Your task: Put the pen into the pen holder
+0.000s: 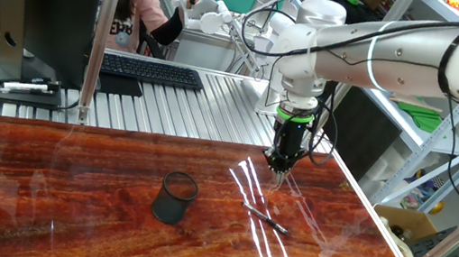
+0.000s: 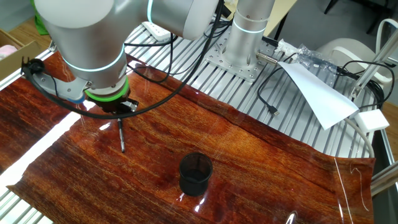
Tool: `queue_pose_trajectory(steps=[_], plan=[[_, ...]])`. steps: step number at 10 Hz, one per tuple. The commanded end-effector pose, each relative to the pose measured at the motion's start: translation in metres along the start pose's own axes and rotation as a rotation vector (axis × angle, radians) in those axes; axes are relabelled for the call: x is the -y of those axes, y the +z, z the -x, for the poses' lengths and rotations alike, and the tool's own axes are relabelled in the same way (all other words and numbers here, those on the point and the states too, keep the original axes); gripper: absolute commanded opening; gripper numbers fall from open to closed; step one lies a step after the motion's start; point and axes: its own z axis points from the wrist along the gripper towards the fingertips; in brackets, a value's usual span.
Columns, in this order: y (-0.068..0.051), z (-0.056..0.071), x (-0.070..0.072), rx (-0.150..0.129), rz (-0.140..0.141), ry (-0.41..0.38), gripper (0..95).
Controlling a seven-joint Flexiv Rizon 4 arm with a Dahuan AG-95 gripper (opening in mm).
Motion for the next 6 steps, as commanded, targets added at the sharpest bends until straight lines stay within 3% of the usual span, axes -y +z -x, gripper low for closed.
queue_pose_trajectory(steps=[1, 6], plan=[[0.0002, -0.0008, -0.0009, 0.002, 0.008, -0.002, 0.0], [0.0003, -0.0007, -0.0009, 0.011, 0.014, -0.004, 0.0]])
